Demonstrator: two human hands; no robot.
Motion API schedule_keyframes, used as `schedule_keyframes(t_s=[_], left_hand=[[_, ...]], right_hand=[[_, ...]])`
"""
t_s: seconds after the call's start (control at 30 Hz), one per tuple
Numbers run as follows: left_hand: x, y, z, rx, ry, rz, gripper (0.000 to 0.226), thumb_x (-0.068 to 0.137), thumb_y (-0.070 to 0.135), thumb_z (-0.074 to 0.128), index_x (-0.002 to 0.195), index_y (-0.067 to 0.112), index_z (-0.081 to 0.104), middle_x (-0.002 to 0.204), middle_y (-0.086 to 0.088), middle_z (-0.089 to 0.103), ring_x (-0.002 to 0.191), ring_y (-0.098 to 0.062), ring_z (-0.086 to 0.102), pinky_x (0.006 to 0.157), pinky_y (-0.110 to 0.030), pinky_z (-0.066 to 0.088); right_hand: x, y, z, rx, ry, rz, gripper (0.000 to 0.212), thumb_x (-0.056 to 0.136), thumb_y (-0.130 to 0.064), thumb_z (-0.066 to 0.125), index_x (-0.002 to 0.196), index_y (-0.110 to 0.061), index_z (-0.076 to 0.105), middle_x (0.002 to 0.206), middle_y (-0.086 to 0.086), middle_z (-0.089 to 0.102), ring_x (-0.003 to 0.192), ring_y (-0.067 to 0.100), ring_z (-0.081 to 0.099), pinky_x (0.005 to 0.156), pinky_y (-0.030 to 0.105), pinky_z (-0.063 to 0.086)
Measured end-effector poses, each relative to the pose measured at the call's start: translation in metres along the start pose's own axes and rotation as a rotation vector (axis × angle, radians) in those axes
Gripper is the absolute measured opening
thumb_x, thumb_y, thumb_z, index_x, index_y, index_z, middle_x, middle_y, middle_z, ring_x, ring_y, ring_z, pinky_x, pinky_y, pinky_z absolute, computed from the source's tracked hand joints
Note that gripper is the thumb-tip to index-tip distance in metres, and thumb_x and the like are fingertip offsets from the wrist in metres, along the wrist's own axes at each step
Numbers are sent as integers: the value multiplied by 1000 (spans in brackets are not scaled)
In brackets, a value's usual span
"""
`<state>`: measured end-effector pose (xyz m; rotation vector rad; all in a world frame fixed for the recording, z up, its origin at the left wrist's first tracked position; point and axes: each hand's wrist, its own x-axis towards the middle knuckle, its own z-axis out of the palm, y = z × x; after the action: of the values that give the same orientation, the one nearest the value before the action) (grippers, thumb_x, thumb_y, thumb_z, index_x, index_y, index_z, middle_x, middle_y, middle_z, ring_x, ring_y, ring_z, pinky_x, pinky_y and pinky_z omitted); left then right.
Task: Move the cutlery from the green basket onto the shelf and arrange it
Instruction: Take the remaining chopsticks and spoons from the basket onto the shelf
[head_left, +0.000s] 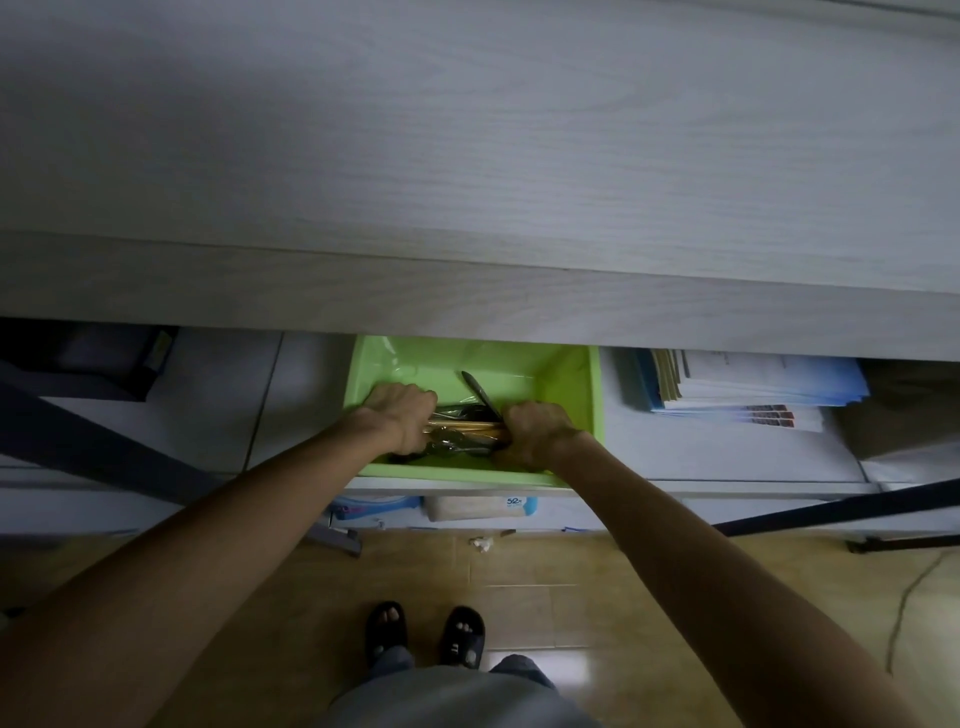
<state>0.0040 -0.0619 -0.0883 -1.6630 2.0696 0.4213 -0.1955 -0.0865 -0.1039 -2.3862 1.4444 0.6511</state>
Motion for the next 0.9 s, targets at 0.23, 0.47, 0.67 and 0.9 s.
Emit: schedule_keyframes(t_s=[0.23,0.47,0.67,0.9], left_hand=[[1,1,0,-21,-30,-37,27,90,22,69,112,16,55,90,1,55,84,-17,55,67,-28,41],[1,-1,-1,-62,-121,-45,28,94,23,66,118,17,53,94,0,50,88,-18,51,72,-29,41],[-1,0,-13,-42,-121,-44,23,93,15,65,114,14,56,94,0,53,85,-15,52,69,-27,40],[-7,-2,-19,95,-94,-18,25,99,30,60,118,14,61,106,-5,61,87,-20,53,70,-30,40]], right_hand=[[-2,0,-2,-29,19,7,39,96,-40,58,123,-14,53,121,10,64,111,28,62,78,32,42],[-7,0,-6,-126,13,-25,32,99,-36,56,120,-12,59,122,11,64,112,29,63,87,34,49],[-12,0,-12,-226,54,-54,30,103,-31,48,122,-11,59,122,11,64,112,29,64,88,34,48],[-14,2,-17,-345,76,-80,27,105,-25,44,128,-12,51,125,10,62,113,27,62,93,36,44]])
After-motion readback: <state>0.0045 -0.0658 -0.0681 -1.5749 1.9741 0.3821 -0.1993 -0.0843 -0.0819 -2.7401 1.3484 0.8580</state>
